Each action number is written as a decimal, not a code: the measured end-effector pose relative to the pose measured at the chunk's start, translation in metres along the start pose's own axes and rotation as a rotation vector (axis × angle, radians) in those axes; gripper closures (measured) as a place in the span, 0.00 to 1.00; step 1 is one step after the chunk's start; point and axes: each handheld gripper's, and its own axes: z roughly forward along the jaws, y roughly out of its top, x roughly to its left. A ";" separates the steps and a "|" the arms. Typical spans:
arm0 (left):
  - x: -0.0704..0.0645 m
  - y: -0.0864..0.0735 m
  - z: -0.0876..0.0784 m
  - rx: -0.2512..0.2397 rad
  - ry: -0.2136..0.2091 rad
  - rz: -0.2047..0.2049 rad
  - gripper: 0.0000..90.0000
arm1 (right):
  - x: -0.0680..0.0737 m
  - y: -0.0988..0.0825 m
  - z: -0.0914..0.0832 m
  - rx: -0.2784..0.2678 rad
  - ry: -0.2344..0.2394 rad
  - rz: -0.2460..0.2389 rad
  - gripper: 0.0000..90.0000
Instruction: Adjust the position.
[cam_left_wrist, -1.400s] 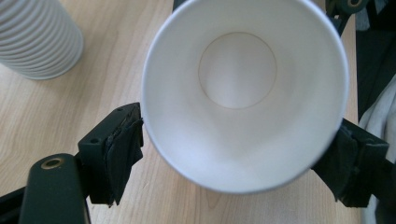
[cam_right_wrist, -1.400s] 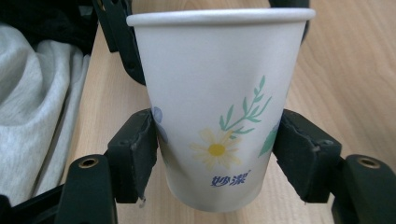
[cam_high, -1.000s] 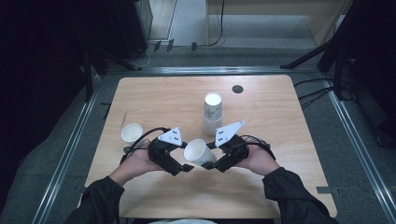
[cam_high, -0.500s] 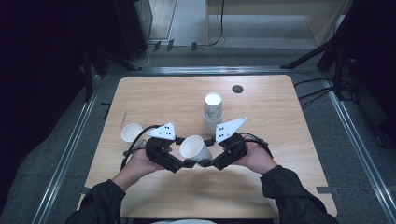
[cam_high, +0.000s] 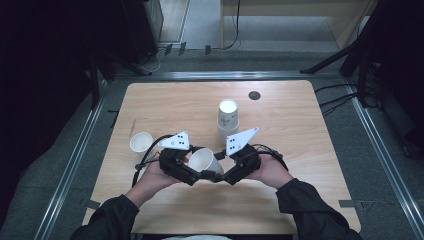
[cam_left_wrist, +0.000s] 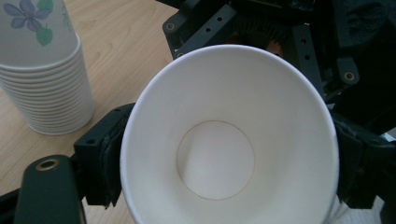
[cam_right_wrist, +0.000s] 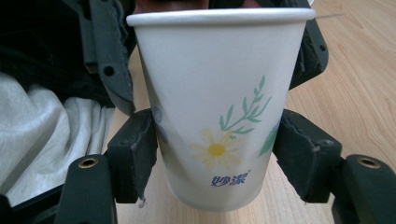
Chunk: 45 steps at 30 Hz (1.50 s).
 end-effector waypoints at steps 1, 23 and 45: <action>0.000 0.000 -0.001 -0.003 0.003 0.007 0.21 | 0.000 0.000 0.000 -0.001 0.001 0.003 0.37; 0.005 -0.001 -0.010 0.024 0.041 0.022 0.26 | -0.005 -0.011 0.011 0.089 -0.056 0.024 0.26; 0.022 -0.009 -0.033 0.059 0.120 -0.003 0.26 | -0.026 -0.027 0.000 0.124 -0.260 0.147 0.26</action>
